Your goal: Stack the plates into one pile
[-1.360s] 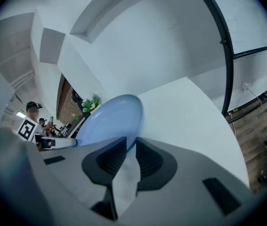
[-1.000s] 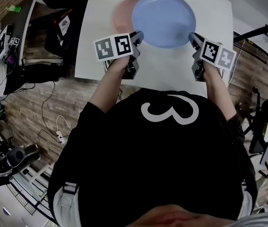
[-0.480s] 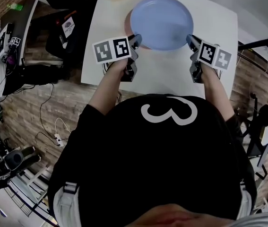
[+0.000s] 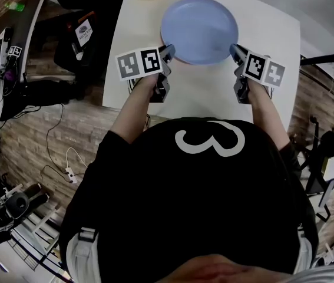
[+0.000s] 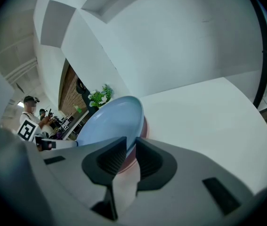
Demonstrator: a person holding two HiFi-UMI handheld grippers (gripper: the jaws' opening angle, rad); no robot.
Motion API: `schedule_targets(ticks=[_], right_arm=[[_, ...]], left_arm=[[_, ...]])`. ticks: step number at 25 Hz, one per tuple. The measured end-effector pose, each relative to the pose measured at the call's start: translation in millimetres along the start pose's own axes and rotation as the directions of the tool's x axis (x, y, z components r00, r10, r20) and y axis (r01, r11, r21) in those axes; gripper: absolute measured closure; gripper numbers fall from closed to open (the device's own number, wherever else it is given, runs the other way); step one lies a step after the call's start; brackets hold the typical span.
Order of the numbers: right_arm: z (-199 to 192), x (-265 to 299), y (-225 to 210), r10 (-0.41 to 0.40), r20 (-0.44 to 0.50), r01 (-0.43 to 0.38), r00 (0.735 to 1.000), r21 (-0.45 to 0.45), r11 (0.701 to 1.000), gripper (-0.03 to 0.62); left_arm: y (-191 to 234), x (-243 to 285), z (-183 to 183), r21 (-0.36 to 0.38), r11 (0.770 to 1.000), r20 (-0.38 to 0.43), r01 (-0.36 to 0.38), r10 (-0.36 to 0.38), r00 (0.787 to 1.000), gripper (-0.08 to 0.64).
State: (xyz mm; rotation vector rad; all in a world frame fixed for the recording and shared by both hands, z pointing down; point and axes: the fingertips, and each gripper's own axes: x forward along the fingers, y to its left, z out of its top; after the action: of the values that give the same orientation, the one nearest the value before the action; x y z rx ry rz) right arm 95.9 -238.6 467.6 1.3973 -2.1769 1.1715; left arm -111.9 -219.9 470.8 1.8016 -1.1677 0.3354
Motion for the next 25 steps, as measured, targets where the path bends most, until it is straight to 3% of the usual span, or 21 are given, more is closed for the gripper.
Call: schedule_targets(ticks=[25], right_arm=[[-21.8,36.2,-7.1,-0.059,-0.059,0.061,0.996,0.032,0.998,0.515]], left_arm=[[37.0,27.6,-9.5,-0.001,1.0,-0.089,0.018,-0.018,0.996,0.471]])
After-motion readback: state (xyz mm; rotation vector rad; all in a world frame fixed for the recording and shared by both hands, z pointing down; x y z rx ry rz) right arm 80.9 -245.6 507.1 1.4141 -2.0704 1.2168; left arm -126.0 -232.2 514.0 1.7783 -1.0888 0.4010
